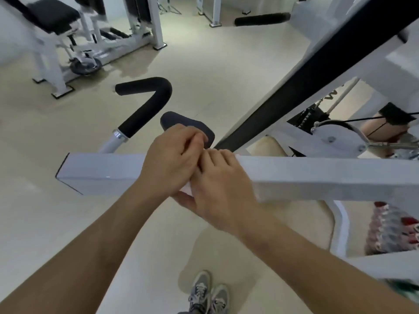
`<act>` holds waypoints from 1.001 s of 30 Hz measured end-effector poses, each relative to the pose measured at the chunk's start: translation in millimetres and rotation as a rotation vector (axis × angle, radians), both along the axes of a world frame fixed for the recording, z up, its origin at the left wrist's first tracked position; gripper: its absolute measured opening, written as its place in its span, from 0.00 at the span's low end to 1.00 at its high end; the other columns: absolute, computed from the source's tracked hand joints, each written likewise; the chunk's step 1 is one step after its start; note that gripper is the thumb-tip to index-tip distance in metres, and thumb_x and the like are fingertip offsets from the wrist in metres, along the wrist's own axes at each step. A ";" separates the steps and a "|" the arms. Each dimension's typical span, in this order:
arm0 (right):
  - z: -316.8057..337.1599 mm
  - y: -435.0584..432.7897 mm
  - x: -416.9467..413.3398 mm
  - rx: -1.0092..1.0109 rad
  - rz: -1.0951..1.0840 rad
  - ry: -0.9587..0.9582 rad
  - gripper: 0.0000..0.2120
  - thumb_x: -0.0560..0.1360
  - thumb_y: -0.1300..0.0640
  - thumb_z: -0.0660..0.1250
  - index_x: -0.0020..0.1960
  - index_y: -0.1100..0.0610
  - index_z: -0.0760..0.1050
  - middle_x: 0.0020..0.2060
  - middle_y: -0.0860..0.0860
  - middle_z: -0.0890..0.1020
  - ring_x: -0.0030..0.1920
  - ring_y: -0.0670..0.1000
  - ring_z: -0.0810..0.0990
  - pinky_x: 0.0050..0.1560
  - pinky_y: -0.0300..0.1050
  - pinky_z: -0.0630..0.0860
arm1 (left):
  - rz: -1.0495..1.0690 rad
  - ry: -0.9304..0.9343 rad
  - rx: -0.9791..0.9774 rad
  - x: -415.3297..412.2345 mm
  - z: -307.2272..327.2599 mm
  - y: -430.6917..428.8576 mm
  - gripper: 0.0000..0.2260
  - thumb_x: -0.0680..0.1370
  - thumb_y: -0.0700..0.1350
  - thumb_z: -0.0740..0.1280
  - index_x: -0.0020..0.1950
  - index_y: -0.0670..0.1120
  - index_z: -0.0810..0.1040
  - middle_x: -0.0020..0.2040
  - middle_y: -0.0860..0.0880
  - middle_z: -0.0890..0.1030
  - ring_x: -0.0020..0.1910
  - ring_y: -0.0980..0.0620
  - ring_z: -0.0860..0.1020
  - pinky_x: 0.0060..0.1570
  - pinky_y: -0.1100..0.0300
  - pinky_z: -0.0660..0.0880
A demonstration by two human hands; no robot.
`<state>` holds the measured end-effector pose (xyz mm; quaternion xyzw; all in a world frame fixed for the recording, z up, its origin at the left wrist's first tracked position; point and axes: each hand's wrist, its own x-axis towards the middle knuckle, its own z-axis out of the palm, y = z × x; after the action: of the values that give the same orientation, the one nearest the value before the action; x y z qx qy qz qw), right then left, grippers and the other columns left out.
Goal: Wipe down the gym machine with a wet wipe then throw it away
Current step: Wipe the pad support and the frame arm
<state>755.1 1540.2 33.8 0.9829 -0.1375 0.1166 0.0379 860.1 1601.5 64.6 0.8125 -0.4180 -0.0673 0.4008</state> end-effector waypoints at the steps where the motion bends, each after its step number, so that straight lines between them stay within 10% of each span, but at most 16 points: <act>1: -2.3 9.0 13.3 -0.005 0.034 -0.036 0.28 0.78 0.42 0.52 0.60 0.62 0.77 0.52 0.59 0.81 0.51 0.60 0.77 0.55 0.55 0.72 | -0.011 -0.024 0.006 3.5 -1.5 2.4 0.12 0.80 0.48 0.57 0.48 0.49 0.81 0.43 0.55 0.80 0.44 0.58 0.77 0.48 0.58 0.73; 7: -3.5 -37.7 -44.4 -0.089 0.020 -0.057 0.23 0.83 0.45 0.52 0.64 0.60 0.76 0.60 0.56 0.80 0.61 0.58 0.77 0.63 0.55 0.70 | -0.362 -0.373 0.184 -0.3 -14.3 5.9 0.18 0.81 0.53 0.52 0.68 0.55 0.72 0.57 0.56 0.80 0.51 0.54 0.76 0.47 0.55 0.74; 12: 1.3 -90.7 -143.3 0.003 -0.414 -0.112 0.24 0.84 0.49 0.46 0.73 0.59 0.68 0.70 0.53 0.73 0.71 0.53 0.69 0.71 0.50 0.61 | -0.438 -0.523 0.238 -5.4 -16.0 8.8 0.22 0.81 0.53 0.49 0.70 0.49 0.71 0.56 0.50 0.80 0.51 0.46 0.77 0.41 0.55 0.73; 16: 8.0 -90.3 -206.4 0.428 -1.037 -0.673 0.25 0.83 0.44 0.47 0.66 0.59 0.74 0.65 0.52 0.76 0.67 0.51 0.71 0.71 0.39 0.63 | -0.533 -0.560 0.072 -18.7 -11.2 3.8 0.15 0.77 0.40 0.60 0.63 0.45 0.77 0.60 0.44 0.78 0.57 0.45 0.73 0.44 0.49 0.78; 19: -3.6 -64.0 -241.7 1.037 -1.415 -1.289 0.23 0.82 0.44 0.54 0.66 0.60 0.72 0.59 0.55 0.78 0.55 0.54 0.77 0.47 0.44 0.79 | -0.731 -0.530 0.036 -51.6 -8.9 -15.1 0.20 0.70 0.34 0.69 0.60 0.48 0.78 0.63 0.47 0.77 0.59 0.49 0.72 0.47 0.52 0.78; 25: -28.7 0.7 -284.1 1.689 -0.990 -1.881 0.22 0.85 0.47 0.50 0.71 0.58 0.67 0.59 0.55 0.78 0.55 0.56 0.79 0.49 0.50 0.77 | -1.135 -0.501 0.014 -149.6 -10.0 -60.8 0.20 0.72 0.38 0.67 0.63 0.49 0.78 0.68 0.48 0.74 0.64 0.47 0.75 0.57 0.49 0.77; 30: -11.5 18.4 -311.5 1.785 -0.842 -1.765 0.30 0.82 0.38 0.48 0.69 0.57 0.72 0.62 0.59 0.78 0.60 0.57 0.78 0.64 0.54 0.70 | -1.336 0.162 0.410 -264.1 -10.0 -70.8 0.28 0.78 0.56 0.65 0.76 0.55 0.60 0.66 0.58 0.72 0.64 0.58 0.72 0.63 0.60 0.69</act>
<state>443.6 1558.6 22.2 0.1473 -0.4376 0.5622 -0.6861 596.0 1530.8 54.6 0.4334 -0.7753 -0.4368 0.1424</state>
